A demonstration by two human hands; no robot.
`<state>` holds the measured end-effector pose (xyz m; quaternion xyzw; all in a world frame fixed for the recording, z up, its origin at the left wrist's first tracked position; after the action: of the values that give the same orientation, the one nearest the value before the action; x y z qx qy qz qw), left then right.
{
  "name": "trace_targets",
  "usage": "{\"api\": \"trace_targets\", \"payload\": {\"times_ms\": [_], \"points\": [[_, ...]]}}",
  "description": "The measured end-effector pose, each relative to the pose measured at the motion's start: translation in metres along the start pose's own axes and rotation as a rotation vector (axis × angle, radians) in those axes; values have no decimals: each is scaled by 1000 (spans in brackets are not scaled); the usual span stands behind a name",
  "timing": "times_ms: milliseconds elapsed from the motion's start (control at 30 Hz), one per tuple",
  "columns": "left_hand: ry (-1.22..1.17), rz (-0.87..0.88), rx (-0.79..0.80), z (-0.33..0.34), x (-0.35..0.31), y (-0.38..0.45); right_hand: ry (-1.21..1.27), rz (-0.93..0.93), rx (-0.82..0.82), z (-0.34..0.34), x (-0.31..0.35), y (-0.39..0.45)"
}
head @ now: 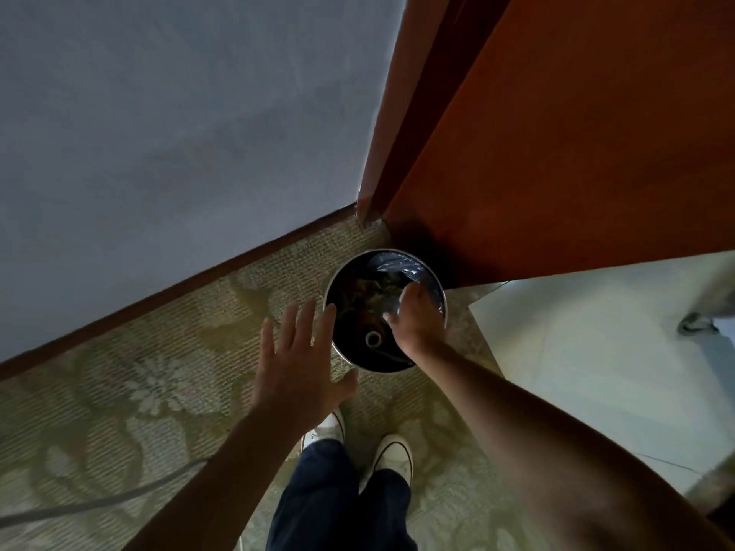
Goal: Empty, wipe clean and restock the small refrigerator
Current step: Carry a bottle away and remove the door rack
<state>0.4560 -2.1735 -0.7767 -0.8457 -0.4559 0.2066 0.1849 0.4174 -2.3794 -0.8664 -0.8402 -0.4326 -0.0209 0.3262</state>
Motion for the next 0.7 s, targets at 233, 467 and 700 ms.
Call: {"api": "trace_targets", "payload": {"times_ms": [233, 467, 700], "points": [[-18, -62, -34, 11, 15, 14, -54, -13, 7, 9, 3, 8], [-70, -191, -62, -65, 11, -35, -13, -87, -102, -72, 47, -77], [-192, -386, -124, -181, -11, -155, -121, -319, -164, -184, 116, -201]]}}
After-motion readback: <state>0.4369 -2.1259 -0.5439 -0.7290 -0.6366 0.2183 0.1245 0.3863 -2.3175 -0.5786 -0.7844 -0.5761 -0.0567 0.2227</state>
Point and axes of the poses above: each hand's wrist, its own y-axis towards the middle knuckle, its own z-axis out of the palm, x = y × z, the point moved 3 cm from there along y, towards the middle knuckle, and after that the axes turned 7 degrees about -z, right-handed, at the moved point
